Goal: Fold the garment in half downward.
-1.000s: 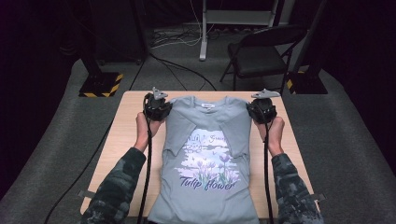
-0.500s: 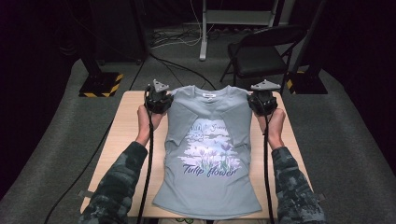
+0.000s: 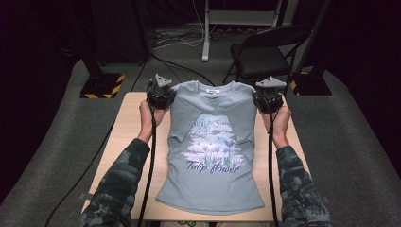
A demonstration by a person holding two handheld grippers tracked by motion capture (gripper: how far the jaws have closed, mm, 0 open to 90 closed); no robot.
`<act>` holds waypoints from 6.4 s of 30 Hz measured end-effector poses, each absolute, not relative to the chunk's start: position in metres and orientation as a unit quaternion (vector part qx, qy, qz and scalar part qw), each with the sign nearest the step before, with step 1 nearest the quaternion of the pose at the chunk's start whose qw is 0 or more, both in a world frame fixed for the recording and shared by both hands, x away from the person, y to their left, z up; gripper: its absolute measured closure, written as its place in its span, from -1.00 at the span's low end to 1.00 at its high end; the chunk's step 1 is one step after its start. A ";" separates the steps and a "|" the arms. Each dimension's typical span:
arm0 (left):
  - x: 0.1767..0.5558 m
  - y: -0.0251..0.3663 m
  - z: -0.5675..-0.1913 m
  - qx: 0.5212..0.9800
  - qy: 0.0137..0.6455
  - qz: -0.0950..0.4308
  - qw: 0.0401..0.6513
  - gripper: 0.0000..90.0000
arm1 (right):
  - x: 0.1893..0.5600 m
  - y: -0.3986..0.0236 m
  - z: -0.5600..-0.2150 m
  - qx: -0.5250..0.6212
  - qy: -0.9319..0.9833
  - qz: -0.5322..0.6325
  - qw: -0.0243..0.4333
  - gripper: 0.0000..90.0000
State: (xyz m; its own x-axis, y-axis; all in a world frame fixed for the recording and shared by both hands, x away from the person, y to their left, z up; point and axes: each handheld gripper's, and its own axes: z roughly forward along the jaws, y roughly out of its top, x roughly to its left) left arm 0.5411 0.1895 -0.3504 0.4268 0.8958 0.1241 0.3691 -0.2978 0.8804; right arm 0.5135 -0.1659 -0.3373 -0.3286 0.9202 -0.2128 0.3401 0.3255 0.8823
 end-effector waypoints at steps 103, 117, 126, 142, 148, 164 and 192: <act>0.373 0.271 -0.527 0.786 0.470 0.066 0.396 0.79 | 0.378 -0.199 -0.516 0.434 0.820 0.332 0.169 0.82; 0.377 0.275 -0.513 0.783 0.467 0.086 0.401 0.40 | 0.384 -0.205 -0.507 0.435 0.815 0.348 0.161 0.18; 0.391 0.264 -0.484 0.793 0.436 0.099 0.414 0.25 | 0.387 -0.201 -0.484 0.424 0.813 0.366 0.161 -0.15; 0.434 0.217 -0.507 0.824 0.413 0.059 0.384 0.24 | 0.431 -0.159 -0.501 0.413 0.835 0.347 0.109 -0.18; 0.435 0.213 -0.518 0.825 0.413 0.065 0.382 0.43 | 0.435 -0.158 -0.508 0.416 0.837 0.340 0.101 0.07; 0.427 0.212 -0.522 0.814 0.409 0.116 0.396 0.81 | 0.425 -0.156 -0.512 0.429 0.821 0.349 0.141 0.84; 0.394 0.227 -0.496 0.788 0.394 0.101 0.462 0.84 | 0.387 -0.165 -0.477 0.394 0.816 0.401 0.134 0.85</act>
State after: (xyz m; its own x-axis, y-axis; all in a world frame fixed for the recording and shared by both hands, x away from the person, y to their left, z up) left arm 0.3941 0.2270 -0.4961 0.6690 0.7146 -0.2044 0.5274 -0.2626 0.8081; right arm 0.3871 -0.1647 -0.4774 -0.6533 0.7507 0.0983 0.5358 0.3667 0.7605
